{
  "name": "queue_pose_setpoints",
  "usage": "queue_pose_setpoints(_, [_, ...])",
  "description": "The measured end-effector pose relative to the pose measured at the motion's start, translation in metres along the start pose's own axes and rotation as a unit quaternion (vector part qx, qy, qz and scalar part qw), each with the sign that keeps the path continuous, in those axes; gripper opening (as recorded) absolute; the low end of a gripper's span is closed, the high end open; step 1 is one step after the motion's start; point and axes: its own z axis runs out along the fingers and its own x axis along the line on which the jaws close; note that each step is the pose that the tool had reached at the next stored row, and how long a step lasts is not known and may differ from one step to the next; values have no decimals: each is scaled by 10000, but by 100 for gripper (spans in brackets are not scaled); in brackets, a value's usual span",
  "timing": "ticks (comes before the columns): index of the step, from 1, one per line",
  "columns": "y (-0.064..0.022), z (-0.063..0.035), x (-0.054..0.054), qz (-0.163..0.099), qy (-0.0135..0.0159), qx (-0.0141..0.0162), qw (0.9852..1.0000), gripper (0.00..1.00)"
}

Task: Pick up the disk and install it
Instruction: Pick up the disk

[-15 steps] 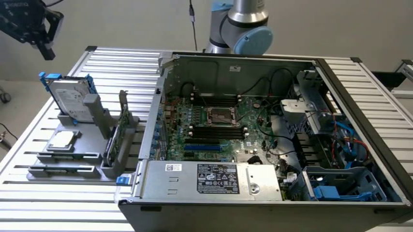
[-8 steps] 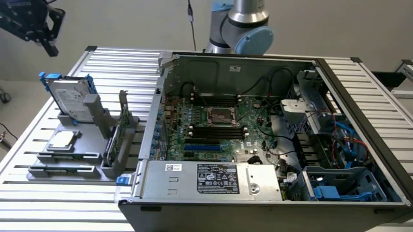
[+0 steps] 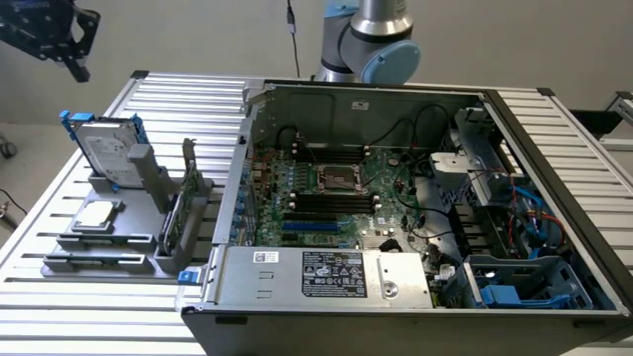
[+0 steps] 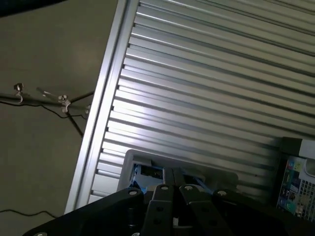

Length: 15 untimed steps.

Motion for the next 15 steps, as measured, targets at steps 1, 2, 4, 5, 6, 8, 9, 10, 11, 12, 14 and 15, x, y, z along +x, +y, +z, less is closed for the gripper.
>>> queue_pose_setpoints(1, [0,0,0,-51,26,-9,10000,11])
queue_pose_setpoints(2, [0,1,0,-109,45,-14,9999,11])
queue_pose_setpoints(4, [0,1,0,-237,76,-11,9997,11])
queue_pose_setpoints(5, [-1,1,0,-304,89,-6,9995,11])
queue_pose_setpoints(6, [-1,2,0,-372,103,0,9993,11])
queue_pose_setpoints(8, [-1,2,0,-509,133,12,9986,11])
queue_pose_setpoints(9, [-1,2,0,-574,147,18,9982,11])
queue_pose_setpoints(10, [-1,2,0,-640,161,24,9978,11])
queue_pose_setpoints(11, [-1,3,0,-706,175,30,9973,11])
queue_pose_setpoints(12, [-1,4,0,-777,190,37,9968,11])
queue_pose_setpoints(14, [-1,4,0,-909,218,48,9956,11])
queue_pose_setpoints(15, [-1,4,0,-977,232,54,9949,11])
